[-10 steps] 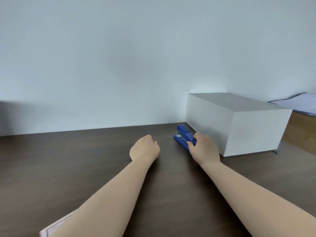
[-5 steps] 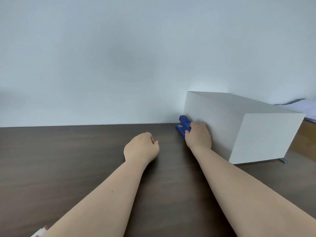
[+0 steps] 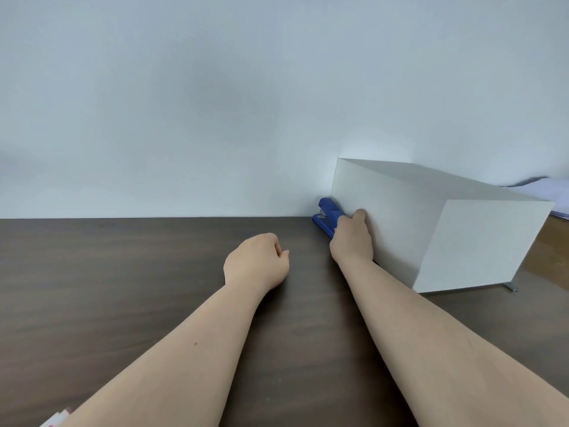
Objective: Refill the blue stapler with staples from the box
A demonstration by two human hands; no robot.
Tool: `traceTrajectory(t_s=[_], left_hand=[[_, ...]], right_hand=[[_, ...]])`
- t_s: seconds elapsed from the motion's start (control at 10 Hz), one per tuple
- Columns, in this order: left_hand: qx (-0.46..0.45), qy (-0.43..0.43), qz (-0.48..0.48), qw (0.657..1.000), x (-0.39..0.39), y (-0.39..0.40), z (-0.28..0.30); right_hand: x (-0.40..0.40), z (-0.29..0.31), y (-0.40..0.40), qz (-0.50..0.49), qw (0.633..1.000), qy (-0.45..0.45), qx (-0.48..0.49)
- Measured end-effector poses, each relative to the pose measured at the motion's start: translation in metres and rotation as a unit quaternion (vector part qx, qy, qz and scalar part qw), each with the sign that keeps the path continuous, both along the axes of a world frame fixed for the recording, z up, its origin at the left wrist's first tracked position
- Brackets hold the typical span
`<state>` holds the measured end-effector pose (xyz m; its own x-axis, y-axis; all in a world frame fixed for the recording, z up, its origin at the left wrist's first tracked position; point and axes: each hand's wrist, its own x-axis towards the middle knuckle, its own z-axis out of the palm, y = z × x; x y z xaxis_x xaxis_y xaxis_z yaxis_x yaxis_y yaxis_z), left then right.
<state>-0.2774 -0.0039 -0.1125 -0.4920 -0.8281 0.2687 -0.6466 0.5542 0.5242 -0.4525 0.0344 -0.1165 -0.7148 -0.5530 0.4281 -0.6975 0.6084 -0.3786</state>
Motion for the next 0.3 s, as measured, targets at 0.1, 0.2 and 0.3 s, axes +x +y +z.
traceTrajectory(t_s=[0.1, 0.2, 0.3], left_hand=[[0.002, -0.006, -0.002, 1.000, 0.0003, 0.0002, 0.0002], [0.010, -0.006, -0.003, 1.000, 0.0006, 0.0018, 0.0012], [0.011, 0.009, -0.004, 1.000, 0.0019, 0.0020, 0.0011]], right_hand=[[-0.0003, -0.0019, -0.0001, -0.004, 1.000, 0.002, 0.012], [0.0041, 0.0004, 0.0039, 0.003, 0.999, -0.011, 0.031], [0.0062, -0.0017, 0.0051, 0.002, 0.999, -0.018, 0.044]])
